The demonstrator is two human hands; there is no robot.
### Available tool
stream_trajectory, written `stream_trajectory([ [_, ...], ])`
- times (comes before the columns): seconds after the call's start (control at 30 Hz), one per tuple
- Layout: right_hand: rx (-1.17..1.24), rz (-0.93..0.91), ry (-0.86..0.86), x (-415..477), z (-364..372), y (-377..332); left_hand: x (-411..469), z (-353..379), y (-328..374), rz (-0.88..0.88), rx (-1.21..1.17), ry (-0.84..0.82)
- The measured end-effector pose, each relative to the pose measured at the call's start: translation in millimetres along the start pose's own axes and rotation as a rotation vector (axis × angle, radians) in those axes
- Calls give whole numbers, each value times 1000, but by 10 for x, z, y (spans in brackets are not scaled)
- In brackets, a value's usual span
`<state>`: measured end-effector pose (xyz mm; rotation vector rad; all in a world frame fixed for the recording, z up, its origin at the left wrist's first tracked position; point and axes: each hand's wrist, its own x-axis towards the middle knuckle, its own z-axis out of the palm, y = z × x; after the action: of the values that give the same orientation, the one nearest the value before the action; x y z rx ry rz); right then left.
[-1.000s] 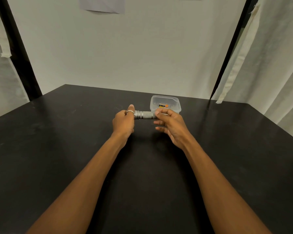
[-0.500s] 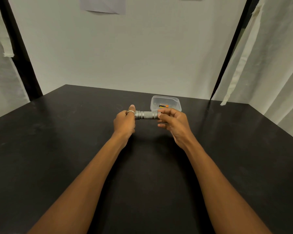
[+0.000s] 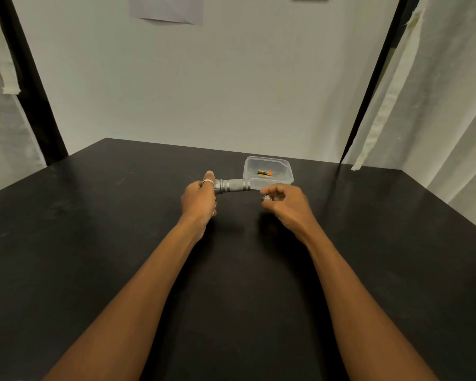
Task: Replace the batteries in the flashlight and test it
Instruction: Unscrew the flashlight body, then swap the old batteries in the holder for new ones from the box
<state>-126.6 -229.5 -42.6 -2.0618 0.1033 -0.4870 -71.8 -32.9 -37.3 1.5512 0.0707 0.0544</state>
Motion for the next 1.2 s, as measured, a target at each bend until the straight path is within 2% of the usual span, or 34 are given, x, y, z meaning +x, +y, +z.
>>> stream_trajectory([
  [0.07,-137,-51,-18,-14,-10,-17,0,-1,1,-2,-1,2],
  [0.17,-217,-41,-89,-43,-16,-29,-7,-4,3,-4,-7,0],
  [0.4,-214,10,-151,-37,-44,3,-14,-6,11,-7,-13,-5],
  [0.5,-175,-18,-94,-40,-26,-16,-19,-11,16,-7,-16,-15],
  [0.6,-56,-94,35,-31,-4,-101,-28,-10,19,-4,-22,-27],
  [0.67,73,-125,56,-17,5,-168,-27,-12,27,10,-34,-38],
  [0.9,319,-68,-38,-50,39,-263,-46,-27,64,54,-127,-123],
  [1.07,571,45,-156,-100,53,-342,-78,-28,179,59,-353,-170],
  [1.2,674,111,-199,-129,106,-345,-92,-42,199,133,-409,-260],
])
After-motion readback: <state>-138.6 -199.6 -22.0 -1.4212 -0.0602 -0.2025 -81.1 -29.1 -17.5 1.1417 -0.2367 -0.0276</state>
